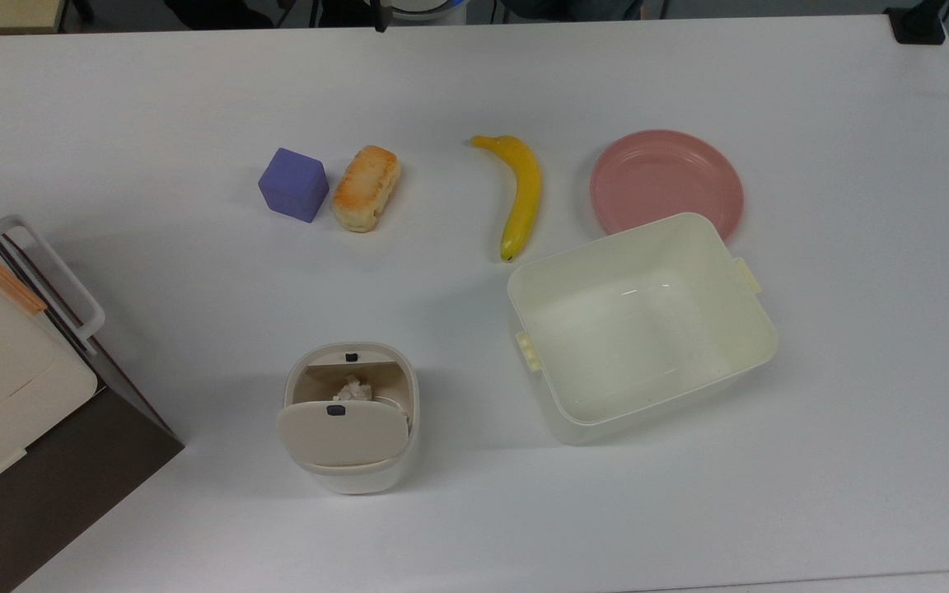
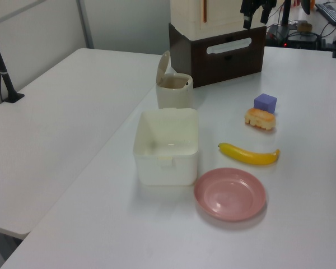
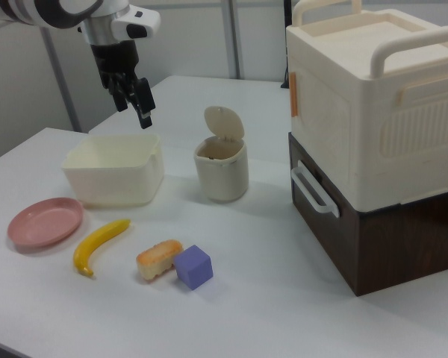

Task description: Open the trash can

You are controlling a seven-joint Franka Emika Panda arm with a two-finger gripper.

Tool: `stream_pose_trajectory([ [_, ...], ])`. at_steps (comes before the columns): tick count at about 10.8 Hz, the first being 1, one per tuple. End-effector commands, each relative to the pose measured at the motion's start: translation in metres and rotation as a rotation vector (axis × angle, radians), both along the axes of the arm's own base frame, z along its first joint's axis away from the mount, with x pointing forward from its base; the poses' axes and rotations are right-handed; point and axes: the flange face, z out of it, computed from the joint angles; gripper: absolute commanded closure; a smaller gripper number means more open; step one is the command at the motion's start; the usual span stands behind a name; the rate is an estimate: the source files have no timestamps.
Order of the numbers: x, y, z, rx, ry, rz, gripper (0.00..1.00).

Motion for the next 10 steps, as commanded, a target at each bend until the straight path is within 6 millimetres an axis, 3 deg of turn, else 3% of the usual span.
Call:
stream_pose_trajectory([
  [1, -0.0025, 0.0011, 0.0021, 0.006, 0.0, 0.01, 0.0],
  [10, -0.0039, 0.0029, -0.0006, 0.011, 0.023, -0.024, 0.0],
])
